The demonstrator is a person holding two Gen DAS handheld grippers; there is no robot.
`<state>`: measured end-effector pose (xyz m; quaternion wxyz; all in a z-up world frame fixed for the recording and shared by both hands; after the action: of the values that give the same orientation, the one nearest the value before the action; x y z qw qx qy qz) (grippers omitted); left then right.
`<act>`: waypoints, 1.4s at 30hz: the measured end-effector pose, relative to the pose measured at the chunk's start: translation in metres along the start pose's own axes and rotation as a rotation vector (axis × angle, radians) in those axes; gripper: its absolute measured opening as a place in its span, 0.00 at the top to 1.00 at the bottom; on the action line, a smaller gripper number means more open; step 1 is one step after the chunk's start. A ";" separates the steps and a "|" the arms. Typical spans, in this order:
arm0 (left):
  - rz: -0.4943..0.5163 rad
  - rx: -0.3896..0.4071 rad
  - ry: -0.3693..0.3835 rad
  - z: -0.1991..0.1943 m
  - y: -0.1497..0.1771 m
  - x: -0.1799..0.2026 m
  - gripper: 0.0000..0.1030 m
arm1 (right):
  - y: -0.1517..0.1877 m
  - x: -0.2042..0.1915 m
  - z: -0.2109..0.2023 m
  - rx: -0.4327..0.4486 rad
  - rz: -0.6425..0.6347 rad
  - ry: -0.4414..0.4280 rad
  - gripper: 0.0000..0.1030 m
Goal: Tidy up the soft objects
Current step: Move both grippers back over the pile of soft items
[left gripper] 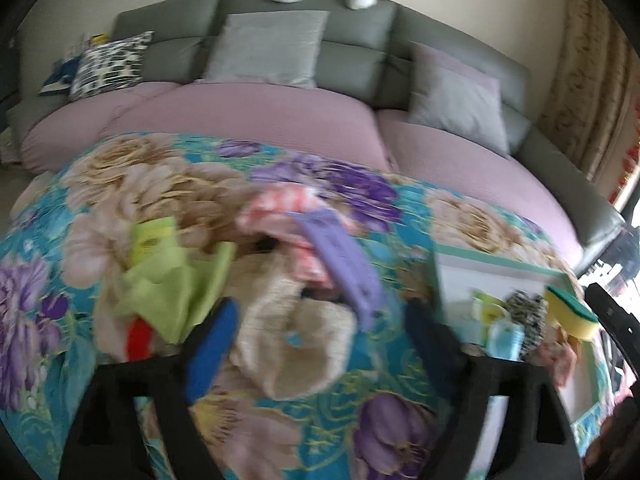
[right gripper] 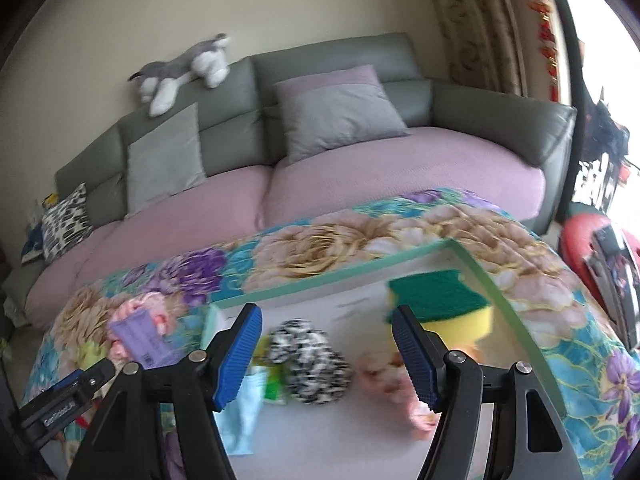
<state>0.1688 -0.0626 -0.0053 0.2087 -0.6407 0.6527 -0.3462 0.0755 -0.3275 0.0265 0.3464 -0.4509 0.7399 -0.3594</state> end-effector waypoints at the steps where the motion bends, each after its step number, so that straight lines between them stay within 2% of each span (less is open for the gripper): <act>1: -0.006 0.002 -0.011 0.001 0.000 -0.003 0.11 | 0.001 -0.006 0.001 -0.003 -0.006 -0.010 0.28; 2: -0.014 0.005 -0.031 0.001 -0.002 -0.008 0.11 | 0.002 -0.012 0.002 -0.006 -0.015 -0.021 0.25; 8: -0.054 0.066 -0.167 -0.009 -0.011 -0.045 0.11 | 0.009 -0.048 0.006 -0.017 -0.076 -0.085 0.24; 19: -0.161 0.119 -0.334 -0.033 -0.024 -0.120 0.09 | 0.022 -0.100 0.008 -0.043 -0.150 -0.200 0.24; 32: -0.218 0.099 -0.320 -0.035 -0.024 -0.156 0.09 | 0.053 -0.170 0.022 -0.123 -0.231 -0.315 0.24; 37: -0.235 0.074 -0.280 -0.030 -0.020 -0.158 0.09 | 0.069 -0.186 0.034 -0.187 -0.257 -0.324 0.24; 42: -0.210 0.001 -0.212 -0.018 -0.013 -0.151 0.09 | 0.082 -0.194 0.043 -0.236 -0.275 -0.342 0.24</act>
<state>0.1787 0.0892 -0.0101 0.2393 -0.7384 0.5563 -0.2967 0.1456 -0.1321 -0.0279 0.3594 -0.6390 0.6390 -0.2328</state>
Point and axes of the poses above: each gripper's, at about its wrist camera, not at the fingertips, and z roughly the way its jaws point, x to its right, y to its underside, the point moved 2 cm from there along z, roughly the way its jaws point, and after that the axes turned 3 degrees about x, right-handed, at the moved point
